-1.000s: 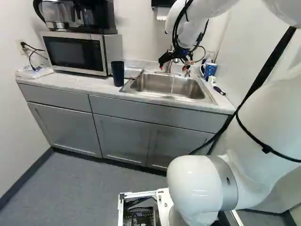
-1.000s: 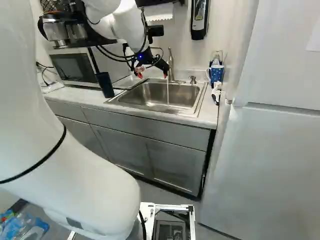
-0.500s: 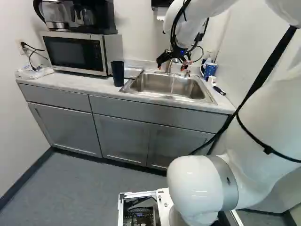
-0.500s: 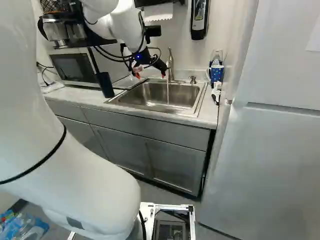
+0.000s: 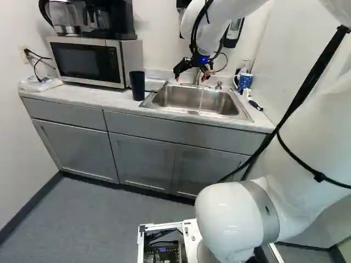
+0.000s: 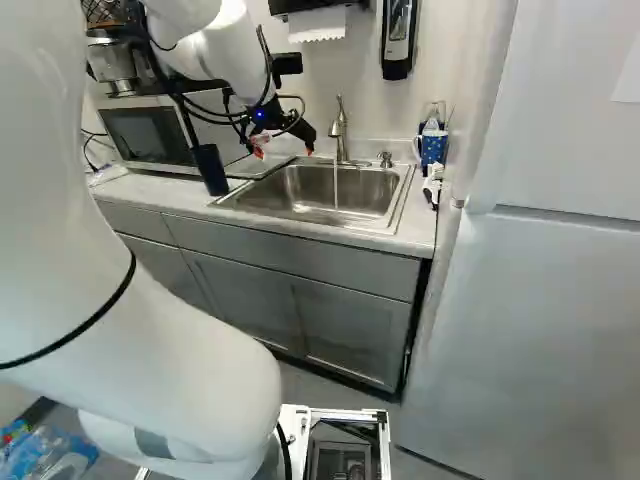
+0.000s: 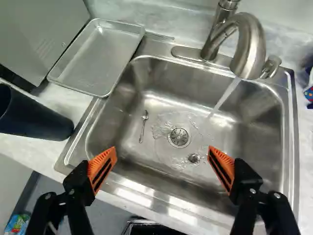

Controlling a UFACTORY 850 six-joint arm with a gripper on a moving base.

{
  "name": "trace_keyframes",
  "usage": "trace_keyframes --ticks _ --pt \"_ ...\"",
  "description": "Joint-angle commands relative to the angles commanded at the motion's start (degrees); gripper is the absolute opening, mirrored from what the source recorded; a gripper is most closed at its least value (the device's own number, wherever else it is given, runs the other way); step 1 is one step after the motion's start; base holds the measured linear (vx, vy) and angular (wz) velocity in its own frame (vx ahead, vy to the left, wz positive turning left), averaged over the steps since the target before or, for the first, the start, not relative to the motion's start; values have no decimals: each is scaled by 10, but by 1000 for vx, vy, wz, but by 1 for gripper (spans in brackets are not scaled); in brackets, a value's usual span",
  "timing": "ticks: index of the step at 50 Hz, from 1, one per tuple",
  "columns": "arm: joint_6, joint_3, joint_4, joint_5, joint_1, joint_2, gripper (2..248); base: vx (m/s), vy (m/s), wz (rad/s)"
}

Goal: Rinse the cup and place it in the tray

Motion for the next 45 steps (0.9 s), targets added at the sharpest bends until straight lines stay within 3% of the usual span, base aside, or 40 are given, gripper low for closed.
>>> trace_keyframes --ticks 45 --pt "0 -7 0 0 91 -8 247 0 0 0"
